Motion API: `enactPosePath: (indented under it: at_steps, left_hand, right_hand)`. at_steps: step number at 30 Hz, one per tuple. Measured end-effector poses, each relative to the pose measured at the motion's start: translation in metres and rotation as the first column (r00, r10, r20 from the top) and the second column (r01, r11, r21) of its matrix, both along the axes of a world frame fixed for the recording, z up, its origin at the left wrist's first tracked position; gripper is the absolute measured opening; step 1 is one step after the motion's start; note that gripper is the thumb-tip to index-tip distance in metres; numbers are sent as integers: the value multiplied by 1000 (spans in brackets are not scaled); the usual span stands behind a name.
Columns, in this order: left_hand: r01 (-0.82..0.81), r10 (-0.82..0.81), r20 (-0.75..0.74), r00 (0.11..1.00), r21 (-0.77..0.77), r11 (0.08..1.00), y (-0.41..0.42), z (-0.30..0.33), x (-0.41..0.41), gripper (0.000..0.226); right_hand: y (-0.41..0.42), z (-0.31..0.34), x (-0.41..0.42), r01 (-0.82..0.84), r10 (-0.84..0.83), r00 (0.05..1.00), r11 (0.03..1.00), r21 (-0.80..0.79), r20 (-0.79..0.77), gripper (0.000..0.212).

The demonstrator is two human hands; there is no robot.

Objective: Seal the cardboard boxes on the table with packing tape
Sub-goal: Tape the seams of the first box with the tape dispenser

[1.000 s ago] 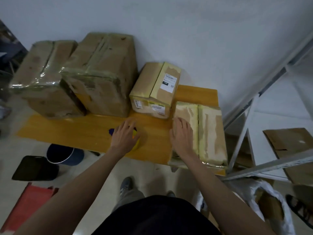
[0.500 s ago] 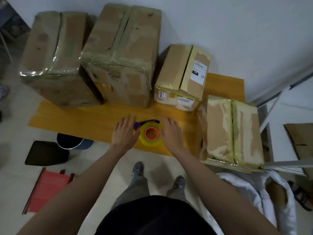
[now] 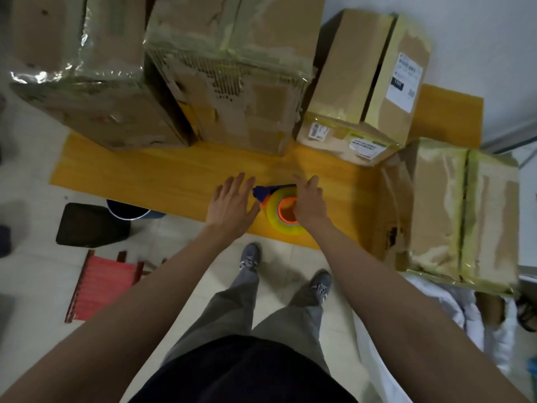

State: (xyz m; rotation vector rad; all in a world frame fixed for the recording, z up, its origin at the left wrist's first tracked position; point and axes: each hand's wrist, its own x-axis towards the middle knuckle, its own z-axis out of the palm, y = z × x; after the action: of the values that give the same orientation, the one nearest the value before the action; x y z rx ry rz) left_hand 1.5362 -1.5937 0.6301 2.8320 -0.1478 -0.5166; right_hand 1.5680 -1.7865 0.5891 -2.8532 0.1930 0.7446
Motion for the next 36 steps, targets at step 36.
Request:
enactPosePath:
  at_steps: [36]
  left_hand:
    - [-6,-178,-126,976,-831,556,-227,146,45,34]
  right_hand:
    - [-211,157,-112,321,-771,592,491,810,233,63]
